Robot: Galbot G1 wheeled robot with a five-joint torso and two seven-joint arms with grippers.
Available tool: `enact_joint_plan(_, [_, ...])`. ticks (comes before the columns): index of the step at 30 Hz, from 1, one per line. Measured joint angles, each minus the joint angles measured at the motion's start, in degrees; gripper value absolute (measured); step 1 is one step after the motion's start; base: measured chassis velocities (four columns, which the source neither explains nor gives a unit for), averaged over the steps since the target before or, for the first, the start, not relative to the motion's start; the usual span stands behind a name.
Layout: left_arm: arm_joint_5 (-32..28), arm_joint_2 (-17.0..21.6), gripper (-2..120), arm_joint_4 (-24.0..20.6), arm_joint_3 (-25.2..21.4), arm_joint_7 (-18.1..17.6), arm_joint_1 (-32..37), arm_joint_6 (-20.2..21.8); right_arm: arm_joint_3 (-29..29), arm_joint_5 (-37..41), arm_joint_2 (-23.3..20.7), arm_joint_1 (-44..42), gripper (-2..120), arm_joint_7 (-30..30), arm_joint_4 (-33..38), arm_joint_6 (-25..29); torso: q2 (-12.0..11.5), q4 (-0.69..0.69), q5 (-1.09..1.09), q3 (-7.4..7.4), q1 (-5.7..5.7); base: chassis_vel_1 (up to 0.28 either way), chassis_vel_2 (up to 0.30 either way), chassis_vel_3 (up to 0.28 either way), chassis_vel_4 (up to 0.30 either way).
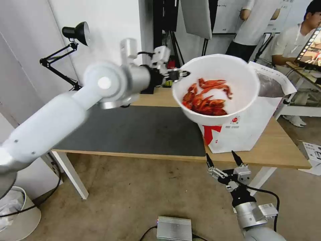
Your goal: Pick up the trash from the table and place it into the takeout bag.
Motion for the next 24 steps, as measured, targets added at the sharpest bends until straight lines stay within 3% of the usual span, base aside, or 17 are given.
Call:
enact_joint_plan(5, [-0.31,-6.97,0,5.92,2.72,-1.11,-3.86,-0.53,0.0,0.0,0.0,-0.01,100,0.0,0.0,0.0,0.0,-0.01,0.01,0.0,0.0,0.0,0.0,0.0,0.0])
enact_joint_plan(16, [1.79,-16.69,0,14.49,3.41,-3.69,-5.5,-2.15,0.0,0.0,0.0,0.0,100,0.0,0.0,0.0,0.0,0.0,0.0,0.0,0.0,0.0,0.0,0.0,0.0])
enact_joint_plan(18, [2.99,-20.9,0,17.88,3.38,-5.77,-5.62,-2.83,0.0,0.0,0.0,0.0,100,0.0,0.0,0.0,0.0,-0.01,0.0,0.0,0.0,0.0,0.0,0.0,0.0])
enact_joint_plan(24, [4.8,-26.69,0,23.15,2.47,-8.95,-5.75,-3.98,-0.01,0.0,0.0,0.0,100,0.0,0.0,0.0,0.0,0.0,0.0,0.0,0.0,0.0,0.0,0.0,0.0])
